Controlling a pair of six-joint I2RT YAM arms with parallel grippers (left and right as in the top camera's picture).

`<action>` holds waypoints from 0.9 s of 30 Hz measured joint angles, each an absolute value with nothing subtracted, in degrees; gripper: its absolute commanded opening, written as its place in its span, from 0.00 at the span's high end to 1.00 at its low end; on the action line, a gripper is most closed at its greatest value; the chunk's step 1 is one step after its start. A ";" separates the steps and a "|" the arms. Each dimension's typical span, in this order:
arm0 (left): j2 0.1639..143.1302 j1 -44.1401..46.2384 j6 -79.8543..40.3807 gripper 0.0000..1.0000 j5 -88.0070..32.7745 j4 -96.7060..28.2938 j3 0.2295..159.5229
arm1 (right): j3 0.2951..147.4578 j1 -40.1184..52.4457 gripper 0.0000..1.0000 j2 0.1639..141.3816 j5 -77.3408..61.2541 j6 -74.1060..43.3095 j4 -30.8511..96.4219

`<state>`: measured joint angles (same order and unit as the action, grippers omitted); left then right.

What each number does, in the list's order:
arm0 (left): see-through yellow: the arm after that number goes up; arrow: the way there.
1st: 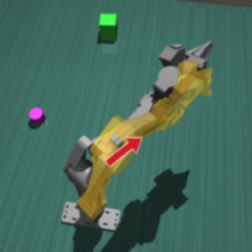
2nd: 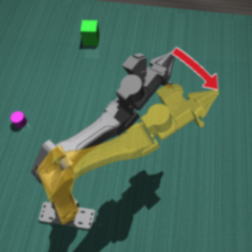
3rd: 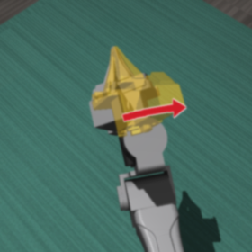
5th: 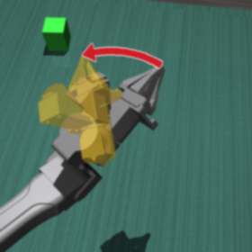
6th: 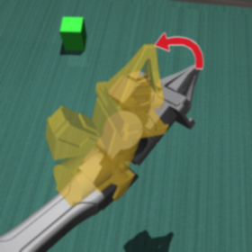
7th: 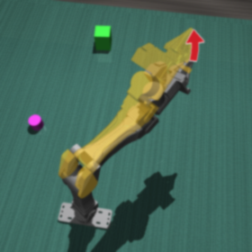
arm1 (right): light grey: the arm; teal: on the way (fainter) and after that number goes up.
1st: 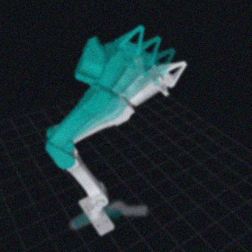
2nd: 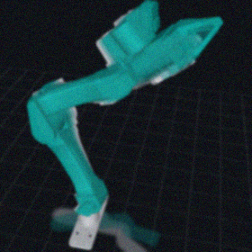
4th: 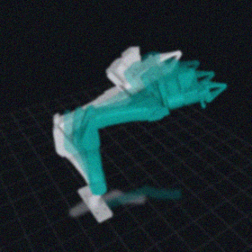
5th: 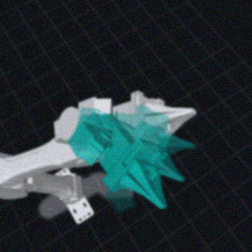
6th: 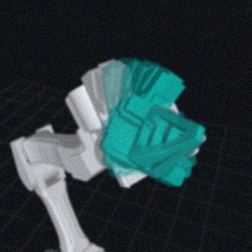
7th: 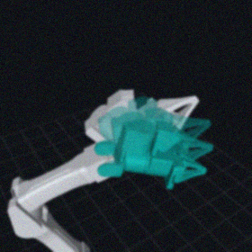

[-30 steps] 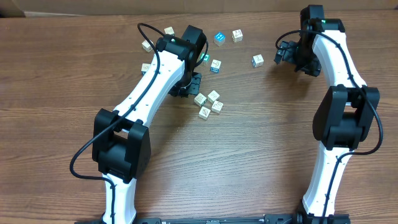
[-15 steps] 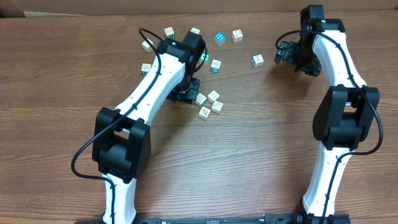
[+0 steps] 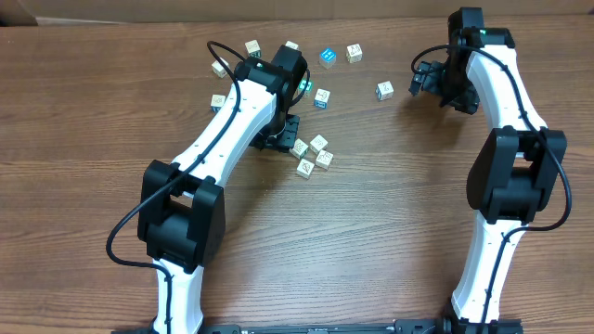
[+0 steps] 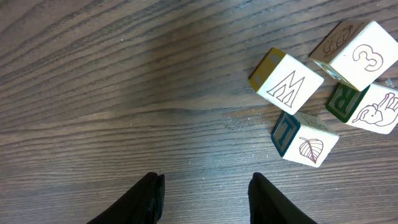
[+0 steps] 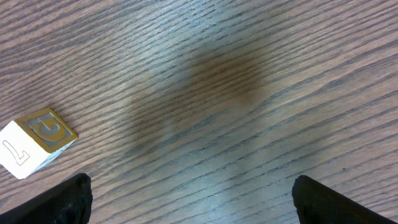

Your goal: Form a circle

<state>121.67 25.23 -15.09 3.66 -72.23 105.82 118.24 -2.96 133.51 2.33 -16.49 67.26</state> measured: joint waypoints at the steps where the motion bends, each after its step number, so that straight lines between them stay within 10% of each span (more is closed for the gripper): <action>1: 121.67 25.23 -15.09 0.59 3.66 -72.20 105.84 | 118.24 -2.96 0.00 133.51 2.33 -16.49 67.29; 18: 121.67 25.23 -13.30 0.49 3.66 -72.18 105.82 | 118.24 -2.96 0.00 133.51 2.33 -16.51 67.29; 27: 121.67 25.23 -8.91 0.25 0.84 -72.27 105.82 | 118.24 -2.96 0.00 133.51 2.33 -16.47 67.24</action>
